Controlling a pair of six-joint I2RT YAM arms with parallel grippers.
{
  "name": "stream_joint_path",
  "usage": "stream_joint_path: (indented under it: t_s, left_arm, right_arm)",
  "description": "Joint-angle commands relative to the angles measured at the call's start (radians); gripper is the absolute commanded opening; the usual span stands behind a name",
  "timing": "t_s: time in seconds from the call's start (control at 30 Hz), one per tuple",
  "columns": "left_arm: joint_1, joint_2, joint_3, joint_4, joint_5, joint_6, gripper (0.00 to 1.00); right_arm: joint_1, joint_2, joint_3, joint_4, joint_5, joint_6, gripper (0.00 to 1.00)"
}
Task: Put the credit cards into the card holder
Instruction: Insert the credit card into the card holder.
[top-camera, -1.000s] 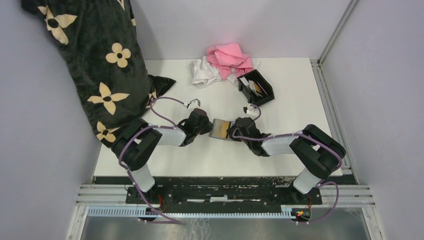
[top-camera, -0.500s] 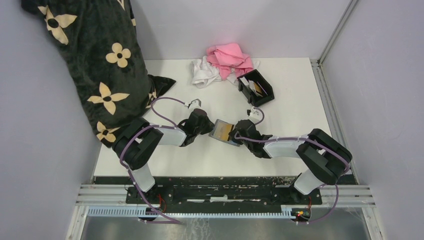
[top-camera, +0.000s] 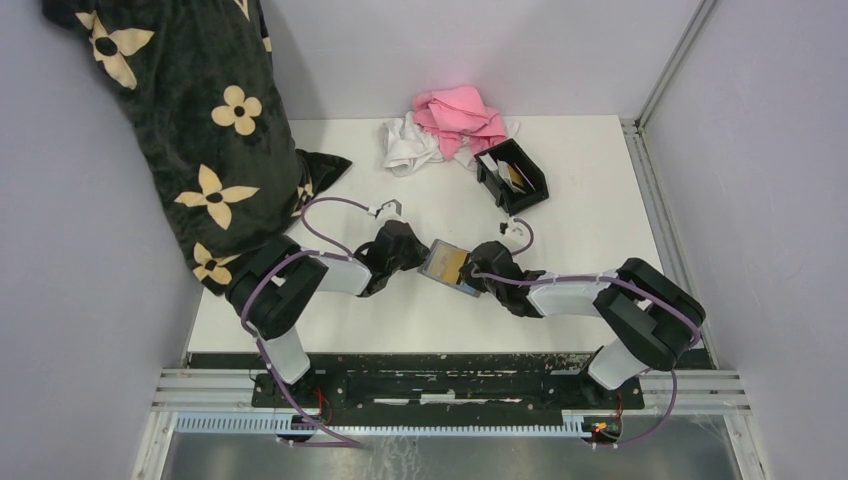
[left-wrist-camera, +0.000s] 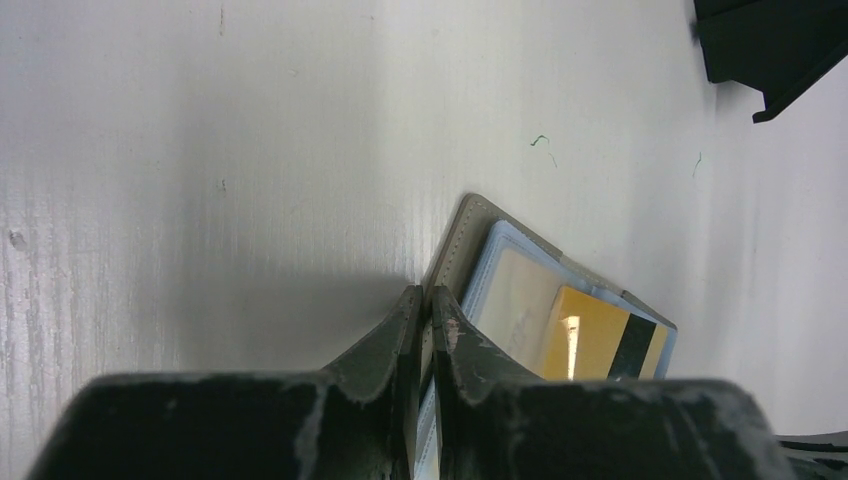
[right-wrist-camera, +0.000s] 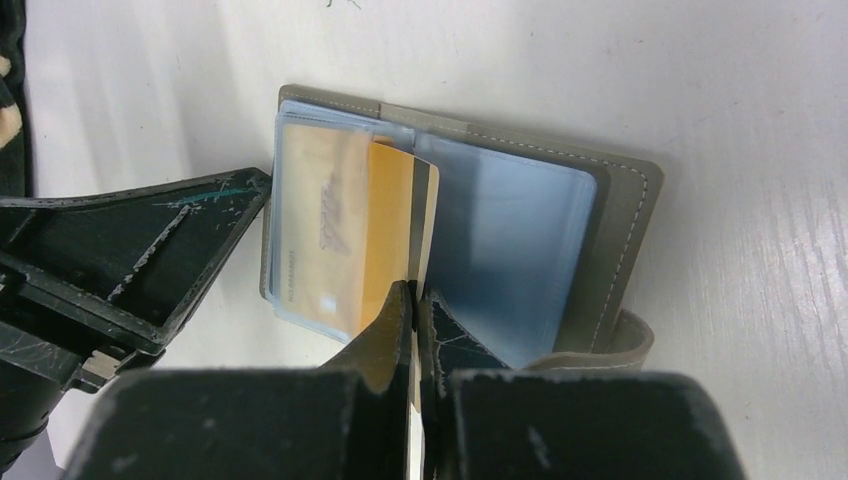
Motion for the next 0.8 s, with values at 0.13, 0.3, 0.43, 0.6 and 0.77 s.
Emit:
stream_joint_path:
  t_s: [0.13, 0.3, 0.43, 0.6, 0.77]
  left_arm:
    - [-0.025, 0.083, -0.075, -0.210, 0.065, 0.023, 0.15]
    - [-0.032, 0.086, -0.083, -0.205, 0.066, 0.021, 0.15]
    - [-0.036, 0.088, -0.088, -0.204, 0.066, 0.018, 0.15]
    - [-0.039, 0.082, -0.095, -0.205, 0.065, 0.018, 0.15]
    - [-0.044, 0.082, -0.101, -0.201, 0.065, 0.015, 0.15]
  right_arm:
    - [0.021, 0.091, -0.036, -0.145, -0.028, 0.018, 0.01]
    - [0.025, 0.120, -0.028, -0.116, -0.024, 0.021, 0.01]
    - [0.031, 0.132, -0.014, -0.119, -0.023, 0.018, 0.01]
    - [0.038, 0.121, -0.006, -0.141, 0.008, 0.017, 0.01]
    - [0.040, 0.125, 0.012, -0.154, 0.010, 0.005, 0.01]
